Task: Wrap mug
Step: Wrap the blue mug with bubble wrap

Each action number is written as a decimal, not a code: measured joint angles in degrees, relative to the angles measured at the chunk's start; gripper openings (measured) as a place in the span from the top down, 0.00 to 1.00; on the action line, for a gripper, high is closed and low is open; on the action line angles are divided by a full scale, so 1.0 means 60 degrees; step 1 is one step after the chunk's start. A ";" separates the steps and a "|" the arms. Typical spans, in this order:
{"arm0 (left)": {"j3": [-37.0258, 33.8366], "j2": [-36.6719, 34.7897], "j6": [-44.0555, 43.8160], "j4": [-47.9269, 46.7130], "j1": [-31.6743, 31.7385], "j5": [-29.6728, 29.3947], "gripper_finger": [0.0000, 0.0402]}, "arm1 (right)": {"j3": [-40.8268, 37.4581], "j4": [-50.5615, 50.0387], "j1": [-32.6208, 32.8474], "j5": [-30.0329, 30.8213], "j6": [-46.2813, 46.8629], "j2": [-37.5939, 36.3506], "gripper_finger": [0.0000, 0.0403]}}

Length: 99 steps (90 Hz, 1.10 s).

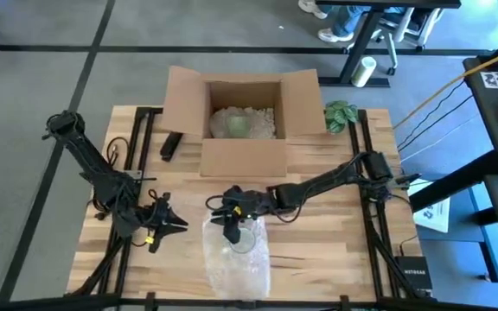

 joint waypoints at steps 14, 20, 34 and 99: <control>0.0000 -0.0318 0.0050 -0.0620 0.0000 -0.0001 0.85 | 0.0531 -0.0716 0.0055 0.0090 -0.0528 -0.0255 0.67; 0.0000 -0.0401 0.0063 -0.0829 0.0000 -0.0029 0.85 | 0.1218 -0.2180 0.0157 0.0399 -0.0623 -0.0329 0.70; 0.0000 -0.0506 0.0285 -0.1052 0.0008 -0.0142 0.85 | 0.3480 -0.6693 0.0510 0.0514 -0.0799 -0.0337 0.91; 0.0000 -0.0507 0.0884 -0.1331 0.0642 0.0373 0.85 | 0.5068 -1.0396 0.1632 0.0062 0.3336 0.0876 1.00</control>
